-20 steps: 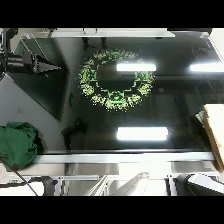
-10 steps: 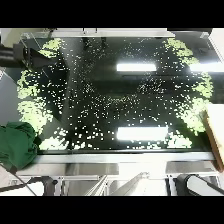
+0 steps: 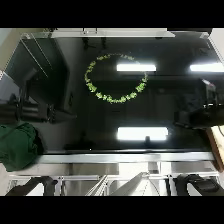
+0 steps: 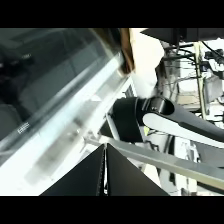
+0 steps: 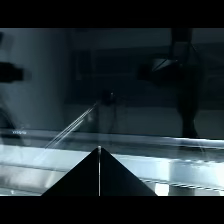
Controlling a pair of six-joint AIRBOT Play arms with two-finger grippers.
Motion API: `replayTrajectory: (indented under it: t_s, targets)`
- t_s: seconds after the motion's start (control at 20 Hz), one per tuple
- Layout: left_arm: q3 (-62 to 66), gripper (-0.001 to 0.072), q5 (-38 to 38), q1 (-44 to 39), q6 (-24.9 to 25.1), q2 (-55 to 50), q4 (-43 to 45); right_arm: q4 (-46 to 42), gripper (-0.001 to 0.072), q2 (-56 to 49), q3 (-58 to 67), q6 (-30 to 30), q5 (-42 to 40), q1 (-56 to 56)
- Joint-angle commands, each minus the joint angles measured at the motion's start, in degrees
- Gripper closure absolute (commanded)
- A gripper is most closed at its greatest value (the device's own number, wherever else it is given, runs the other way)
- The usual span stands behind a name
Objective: Fold the shirts.
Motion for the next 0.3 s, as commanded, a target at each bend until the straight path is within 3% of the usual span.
replayTrajectory:
  t_s: [0.0, 0.25]
  targets:
    - [-6.05, 0.0702, 0.31, -0.04, -0.57, 5.16, -0.22, 0.83, 0.0694, 1.36, -2.93, 0.26, -1.75, 2.43]
    - [-6.03, 0.0702, 0.79, -0.04, -0.57, 9.20, -0.22, 0.81, 0.0694, 1.38, -2.93, 0.26, -1.77, 2.43]
